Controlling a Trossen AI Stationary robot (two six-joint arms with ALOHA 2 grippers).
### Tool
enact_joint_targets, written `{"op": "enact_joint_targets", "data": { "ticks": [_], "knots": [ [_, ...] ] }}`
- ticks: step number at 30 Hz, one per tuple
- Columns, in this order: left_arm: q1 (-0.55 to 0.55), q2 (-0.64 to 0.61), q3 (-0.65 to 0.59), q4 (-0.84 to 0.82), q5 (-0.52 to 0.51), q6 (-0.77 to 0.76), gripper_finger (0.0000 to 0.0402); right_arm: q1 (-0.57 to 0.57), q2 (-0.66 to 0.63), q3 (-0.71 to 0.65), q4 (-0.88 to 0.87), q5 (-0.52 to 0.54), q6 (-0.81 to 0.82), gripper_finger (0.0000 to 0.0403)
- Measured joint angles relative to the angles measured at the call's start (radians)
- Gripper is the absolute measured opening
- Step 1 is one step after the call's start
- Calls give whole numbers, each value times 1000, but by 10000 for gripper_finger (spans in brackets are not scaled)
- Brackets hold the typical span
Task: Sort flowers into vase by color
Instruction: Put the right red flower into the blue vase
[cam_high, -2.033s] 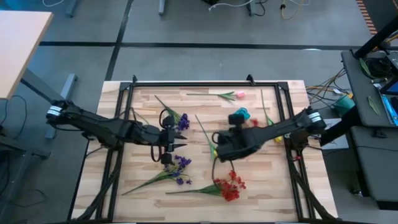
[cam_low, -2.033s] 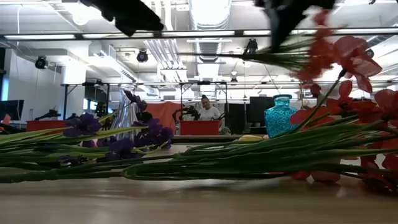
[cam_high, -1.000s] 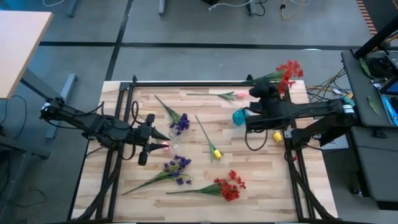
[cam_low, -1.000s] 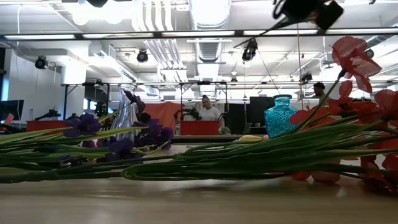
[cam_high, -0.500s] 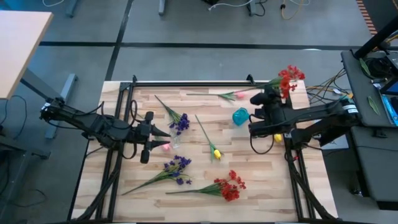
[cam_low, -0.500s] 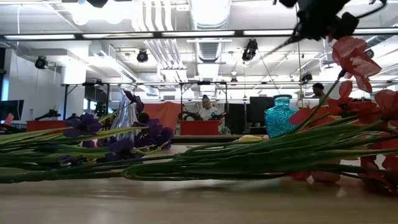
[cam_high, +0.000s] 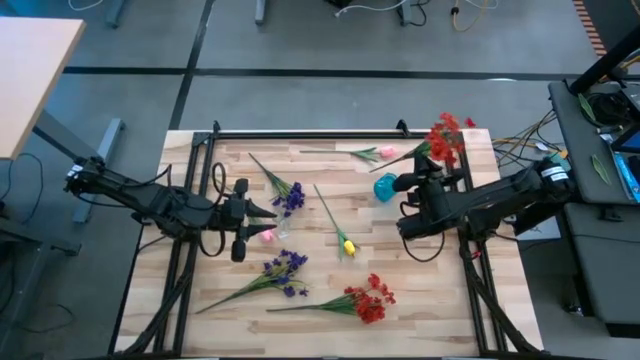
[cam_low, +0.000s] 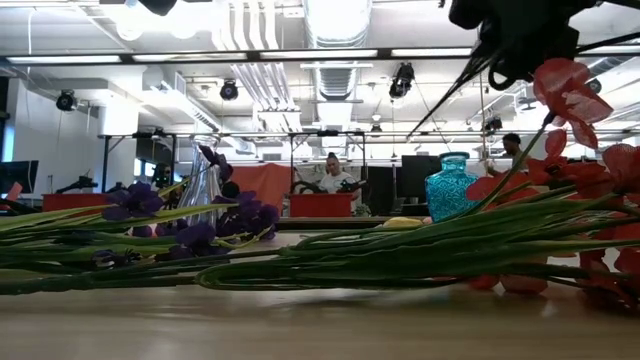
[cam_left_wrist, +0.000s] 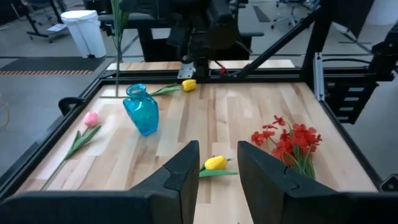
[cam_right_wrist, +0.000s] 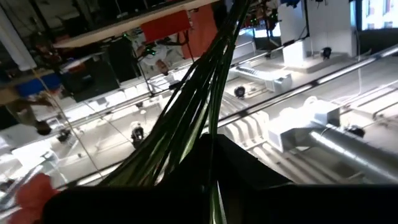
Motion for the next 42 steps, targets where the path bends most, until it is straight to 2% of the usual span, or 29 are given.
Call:
{"op": "enact_joint_targets", "data": {
  "ticks": [8,13,19,23,27,34,38,42],
  "knots": [
    [0,26,0,30,-7,0,95,-1,57,55,-8,0,-36,9],
    [0,28,0,38,-10,-1,95,-1,29,107,-10,-8,-58,9],
    [0,24,0,51,-23,-24,95,16,-20,163,-9,-75,-127,9],
    [0,25,0,81,-24,-26,95,20,-46,159,-10,-89,-150,9],
    [0,25,0,111,-24,-24,95,22,-72,145,-9,-143,-261,9],
    [0,28,0,129,-24,-26,95,-16,-164,144,-9,-148,-310,9],
    [0,28,0,158,-24,-26,95,-29,-216,141,-11,-201,-405,9],
    [0,28,0,181,-24,-26,95,-29,-228,98,-9,-211,-420,9]
  ]
}}
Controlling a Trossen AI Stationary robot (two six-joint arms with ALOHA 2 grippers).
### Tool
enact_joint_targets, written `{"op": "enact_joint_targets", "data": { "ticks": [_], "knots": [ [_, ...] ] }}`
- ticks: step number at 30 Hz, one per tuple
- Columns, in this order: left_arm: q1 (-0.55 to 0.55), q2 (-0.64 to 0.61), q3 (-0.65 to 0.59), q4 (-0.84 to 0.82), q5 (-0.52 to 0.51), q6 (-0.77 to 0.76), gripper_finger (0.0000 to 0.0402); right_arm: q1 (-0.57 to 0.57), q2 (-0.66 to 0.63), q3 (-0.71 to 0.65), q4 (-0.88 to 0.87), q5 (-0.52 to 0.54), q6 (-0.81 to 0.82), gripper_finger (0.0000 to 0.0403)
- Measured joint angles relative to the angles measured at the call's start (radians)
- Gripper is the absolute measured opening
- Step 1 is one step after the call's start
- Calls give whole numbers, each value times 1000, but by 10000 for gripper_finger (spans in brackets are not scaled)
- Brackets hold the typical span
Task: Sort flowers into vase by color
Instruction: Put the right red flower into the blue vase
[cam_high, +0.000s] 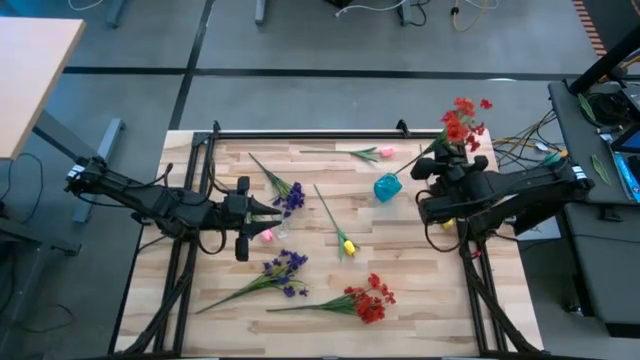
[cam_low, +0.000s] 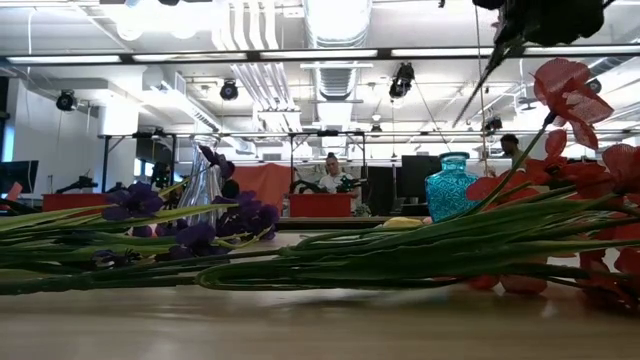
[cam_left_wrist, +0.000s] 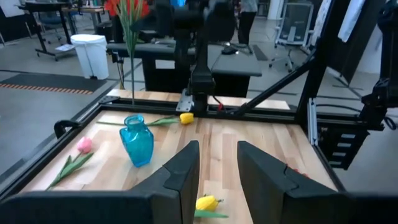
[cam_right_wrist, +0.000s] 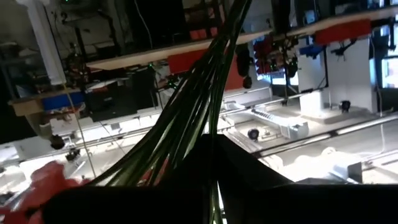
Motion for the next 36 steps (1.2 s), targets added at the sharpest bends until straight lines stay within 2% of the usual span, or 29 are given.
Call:
{"op": "enact_joint_targets", "data": {
  "ticks": [8,36],
  "knots": [
    [0,0,0,41,0,24,95,0,39,-84,0,7,2,9],
    [0,0,0,43,0,52,95,0,136,-68,47,-2,24,9]
  ]
}}
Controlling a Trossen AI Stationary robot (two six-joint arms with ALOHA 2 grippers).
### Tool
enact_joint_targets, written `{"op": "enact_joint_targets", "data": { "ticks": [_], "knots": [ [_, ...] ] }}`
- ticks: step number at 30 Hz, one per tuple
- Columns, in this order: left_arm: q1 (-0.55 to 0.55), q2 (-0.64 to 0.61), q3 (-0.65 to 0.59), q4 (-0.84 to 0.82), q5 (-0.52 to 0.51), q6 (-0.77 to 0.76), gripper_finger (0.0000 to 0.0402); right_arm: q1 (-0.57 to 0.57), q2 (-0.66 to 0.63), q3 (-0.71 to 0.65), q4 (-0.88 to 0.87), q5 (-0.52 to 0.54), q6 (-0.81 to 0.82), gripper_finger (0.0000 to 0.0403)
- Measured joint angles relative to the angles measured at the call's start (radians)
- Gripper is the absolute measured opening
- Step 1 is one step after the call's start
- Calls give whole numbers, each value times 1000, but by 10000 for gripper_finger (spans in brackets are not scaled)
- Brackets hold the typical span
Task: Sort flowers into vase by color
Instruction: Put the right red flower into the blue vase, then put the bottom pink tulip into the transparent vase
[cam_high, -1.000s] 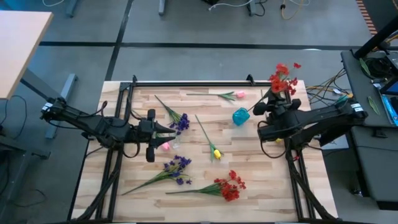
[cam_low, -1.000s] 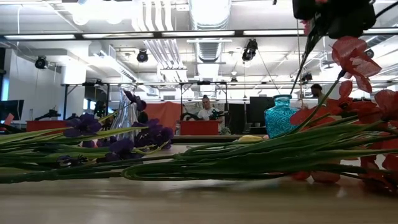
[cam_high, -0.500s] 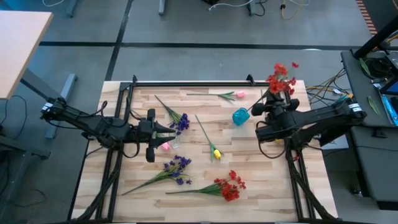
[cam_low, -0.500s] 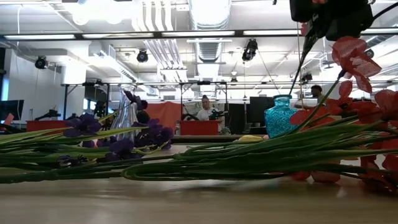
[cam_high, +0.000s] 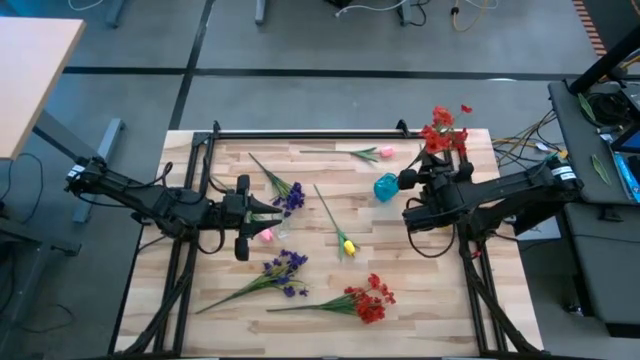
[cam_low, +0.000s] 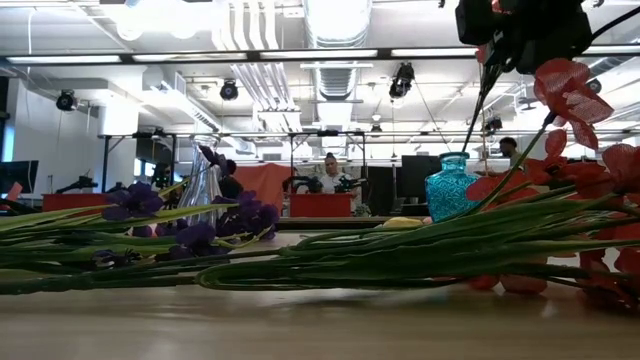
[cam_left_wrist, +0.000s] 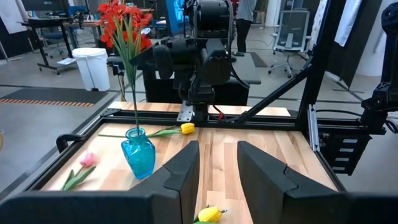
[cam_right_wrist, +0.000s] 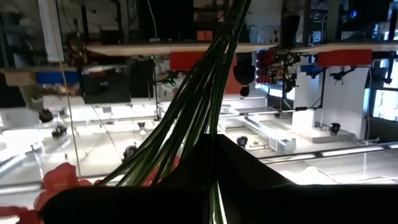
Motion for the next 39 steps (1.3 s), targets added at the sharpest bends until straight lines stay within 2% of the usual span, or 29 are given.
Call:
{"op": "enact_joint_targets", "data": {
  "ticks": [6,16,20,34,39],
  "knots": [
    [0,0,0,0,0,0,95,0,-1,0,85,-5,3,20],
    [0,0,0,0,0,0,95,0,-1,0,129,-6,3,104],
    [0,0,0,0,0,0,95,0,-1,3,130,-1,4,124],
    [0,0,0,-14,2,0,95,0,-2,210,195,10,2,107],
    [0,0,0,-15,2,0,95,0,-2,292,307,0,-7,110]
  ]
}}
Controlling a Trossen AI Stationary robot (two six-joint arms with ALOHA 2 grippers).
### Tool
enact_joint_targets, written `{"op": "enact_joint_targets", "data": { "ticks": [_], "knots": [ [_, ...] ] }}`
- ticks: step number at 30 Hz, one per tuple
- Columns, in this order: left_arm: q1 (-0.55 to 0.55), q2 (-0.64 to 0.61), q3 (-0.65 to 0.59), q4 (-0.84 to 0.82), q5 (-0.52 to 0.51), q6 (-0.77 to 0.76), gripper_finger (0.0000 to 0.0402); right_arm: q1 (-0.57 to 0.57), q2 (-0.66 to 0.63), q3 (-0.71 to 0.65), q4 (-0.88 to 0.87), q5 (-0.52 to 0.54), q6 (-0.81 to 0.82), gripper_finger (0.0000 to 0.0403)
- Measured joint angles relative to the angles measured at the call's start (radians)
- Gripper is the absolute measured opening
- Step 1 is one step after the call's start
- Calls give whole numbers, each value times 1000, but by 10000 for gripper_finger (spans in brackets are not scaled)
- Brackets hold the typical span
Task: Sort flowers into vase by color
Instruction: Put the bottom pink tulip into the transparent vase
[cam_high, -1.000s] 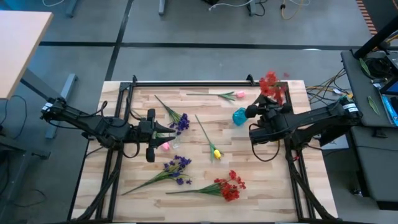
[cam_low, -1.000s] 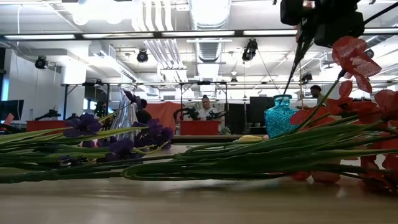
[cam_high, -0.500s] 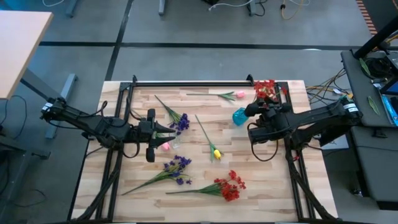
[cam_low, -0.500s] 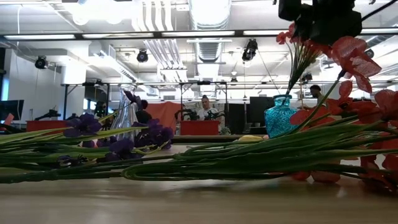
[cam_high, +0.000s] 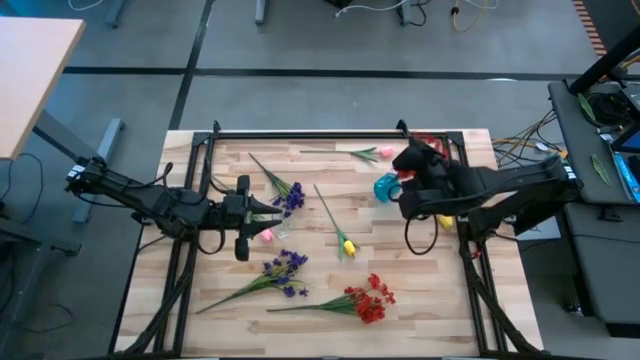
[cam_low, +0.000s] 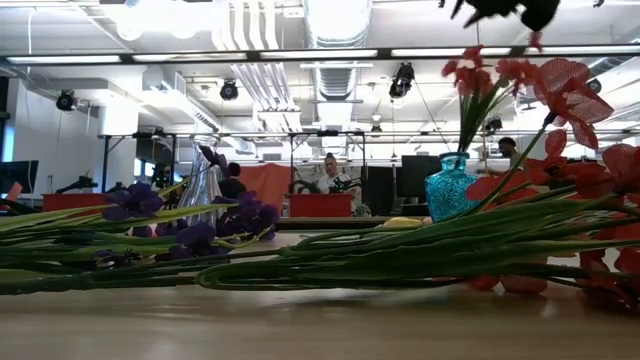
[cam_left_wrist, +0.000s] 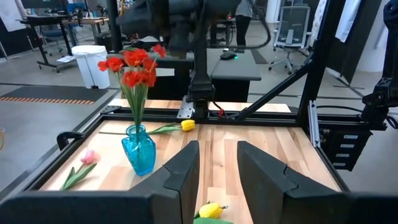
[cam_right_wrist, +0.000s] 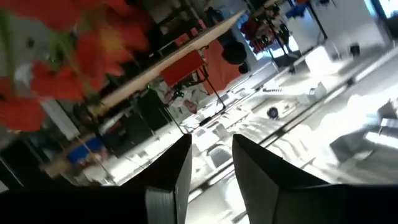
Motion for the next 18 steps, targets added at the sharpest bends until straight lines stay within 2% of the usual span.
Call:
{"op": "enact_joint_targets", "data": {
  "ticks": [7,10,15,18],
  "knots": [
    [0,0,0,-5,0,0,95,0,0,98,234,-5,-55,113],
    [0,0,0,-10,0,0,95,0,0,138,407,3,-52,109],
    [0,0,0,-28,1,-16,95,19,1,191,831,8,117,89],
    [0,0,0,-53,1,-72,95,46,-4,208,1033,-71,223,78]
  ]
}}
